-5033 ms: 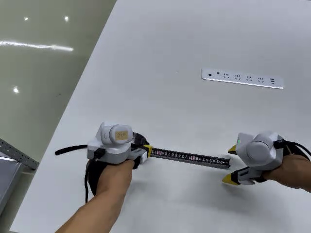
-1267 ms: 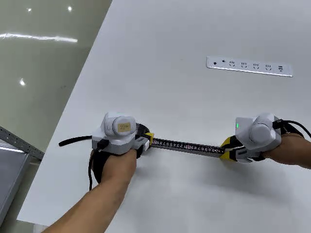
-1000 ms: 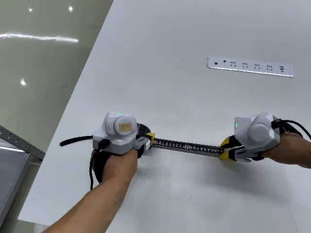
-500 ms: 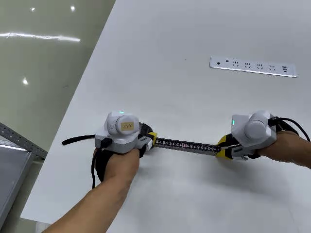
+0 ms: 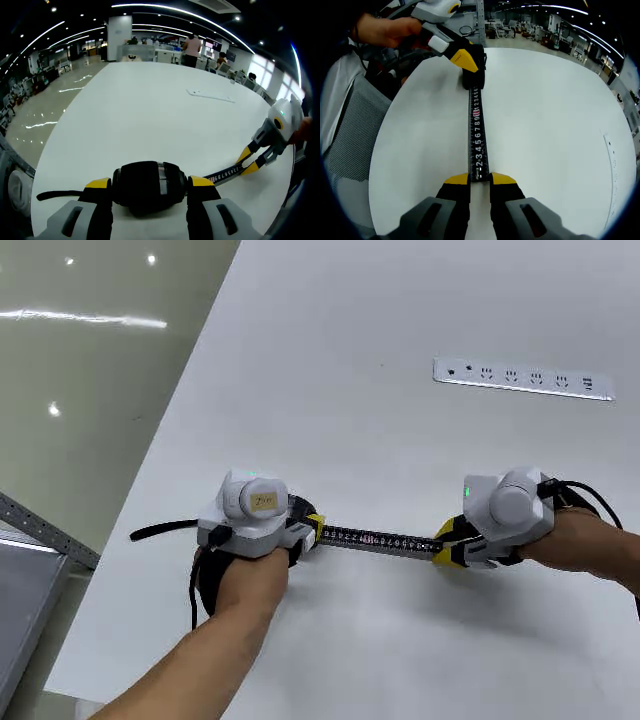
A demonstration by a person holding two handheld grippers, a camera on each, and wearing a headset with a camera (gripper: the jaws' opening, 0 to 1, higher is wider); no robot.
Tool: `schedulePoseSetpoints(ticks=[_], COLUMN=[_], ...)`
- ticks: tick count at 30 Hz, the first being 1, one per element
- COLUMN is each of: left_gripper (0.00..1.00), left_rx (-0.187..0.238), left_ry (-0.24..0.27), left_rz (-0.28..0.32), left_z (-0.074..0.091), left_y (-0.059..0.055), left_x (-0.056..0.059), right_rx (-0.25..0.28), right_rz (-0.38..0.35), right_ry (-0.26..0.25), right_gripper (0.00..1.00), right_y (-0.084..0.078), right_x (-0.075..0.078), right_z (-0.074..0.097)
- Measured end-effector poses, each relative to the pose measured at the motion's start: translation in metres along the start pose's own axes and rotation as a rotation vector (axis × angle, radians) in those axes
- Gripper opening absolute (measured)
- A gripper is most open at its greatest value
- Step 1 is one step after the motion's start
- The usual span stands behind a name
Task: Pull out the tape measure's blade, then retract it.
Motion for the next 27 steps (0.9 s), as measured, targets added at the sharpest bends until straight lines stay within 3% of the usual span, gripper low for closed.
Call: schedulePoseSetpoints(ticks=[27], left_gripper=[0.56], left_rx=[-0.003], left_ry=[-0.006], left_rz=[-0.005], left_z=[0.001], left_y=[-0.001], left_x=[0.0], right_rx=[0.035], right_rz=[0.015], right_ry=[0.015], right_gripper=[0.14], right_y=[0.021], right_x=[0.004], right_z=[-0.015])
Point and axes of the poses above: the centre of the closed fingertips' face, and the gripper's own axes: z roughly backward along the fingers, x roughly to its right, y roughly out of its top, the point moved 10 cm from there along z, roughly backward along the fingers, and after that the axes turned 11 degrees about z, right-handed, at the moved point
